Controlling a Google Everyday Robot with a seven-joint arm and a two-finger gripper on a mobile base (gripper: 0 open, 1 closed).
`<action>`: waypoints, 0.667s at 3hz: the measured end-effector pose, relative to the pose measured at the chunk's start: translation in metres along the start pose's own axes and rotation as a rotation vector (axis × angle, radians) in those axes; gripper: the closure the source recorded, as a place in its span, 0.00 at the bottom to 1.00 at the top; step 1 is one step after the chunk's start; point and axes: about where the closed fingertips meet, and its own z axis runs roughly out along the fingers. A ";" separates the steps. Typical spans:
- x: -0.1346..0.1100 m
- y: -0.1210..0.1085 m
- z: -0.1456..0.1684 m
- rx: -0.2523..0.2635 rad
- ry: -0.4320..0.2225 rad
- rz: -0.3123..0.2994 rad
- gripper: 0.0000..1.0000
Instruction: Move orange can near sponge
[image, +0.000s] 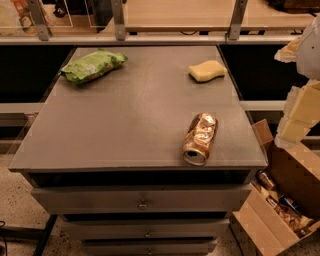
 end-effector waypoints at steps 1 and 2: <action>0.000 0.000 0.000 0.000 0.000 0.000 0.00; -0.010 0.003 0.005 0.014 -0.015 -0.109 0.00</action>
Offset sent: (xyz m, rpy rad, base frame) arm 0.0015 0.0432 -0.0200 -0.0889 -0.1058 0.4031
